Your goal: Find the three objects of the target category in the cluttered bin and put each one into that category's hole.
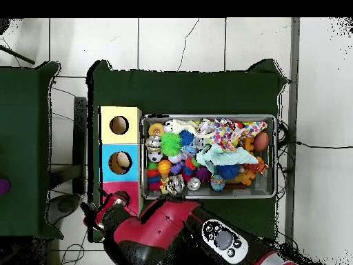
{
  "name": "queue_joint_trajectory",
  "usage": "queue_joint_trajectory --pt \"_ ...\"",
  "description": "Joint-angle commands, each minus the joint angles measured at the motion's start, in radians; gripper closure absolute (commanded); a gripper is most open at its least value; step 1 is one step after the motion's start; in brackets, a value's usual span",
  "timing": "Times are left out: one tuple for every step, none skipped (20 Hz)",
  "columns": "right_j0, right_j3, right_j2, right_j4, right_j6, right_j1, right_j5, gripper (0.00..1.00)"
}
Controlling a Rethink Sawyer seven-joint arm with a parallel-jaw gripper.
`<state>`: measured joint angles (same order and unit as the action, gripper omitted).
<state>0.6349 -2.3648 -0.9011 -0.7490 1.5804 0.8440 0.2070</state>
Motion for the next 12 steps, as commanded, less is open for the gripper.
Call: queue_joint_trajectory --pt "0.019 -0.041 0.027 0.115 0.245 -0.031 0.025 0.00" --pt "0.008 -0.037 0.045 0.104 0.234 -0.034 0.028 0.00" --pt "0.000 -0.033 0.056 0.101 0.224 -0.038 0.022 0.00" --pt "-0.007 -0.029 0.075 0.094 0.213 -0.049 0.024 0.00" --pt "-0.013 -0.025 0.092 0.089 0.204 -0.059 0.031 0.00" --pt "-0.013 -0.023 0.099 0.086 0.198 -0.066 0.037 0.00" --pt "-0.014 -0.021 0.106 0.082 0.191 -0.072 0.042 0.00" --pt "-0.017 -0.020 0.114 0.081 0.190 -0.076 0.051 0.00" --pt "-0.020 -0.018 0.121 0.079 0.189 -0.080 0.061 0.00" --pt "-0.024 -0.015 0.127 0.078 0.187 -0.083 0.062 0.00" --pt "-0.025 -0.016 0.128 0.079 0.187 -0.083 0.060 0.00" --pt "-0.026 -0.015 0.130 0.079 0.187 -0.086 0.059 0.00"
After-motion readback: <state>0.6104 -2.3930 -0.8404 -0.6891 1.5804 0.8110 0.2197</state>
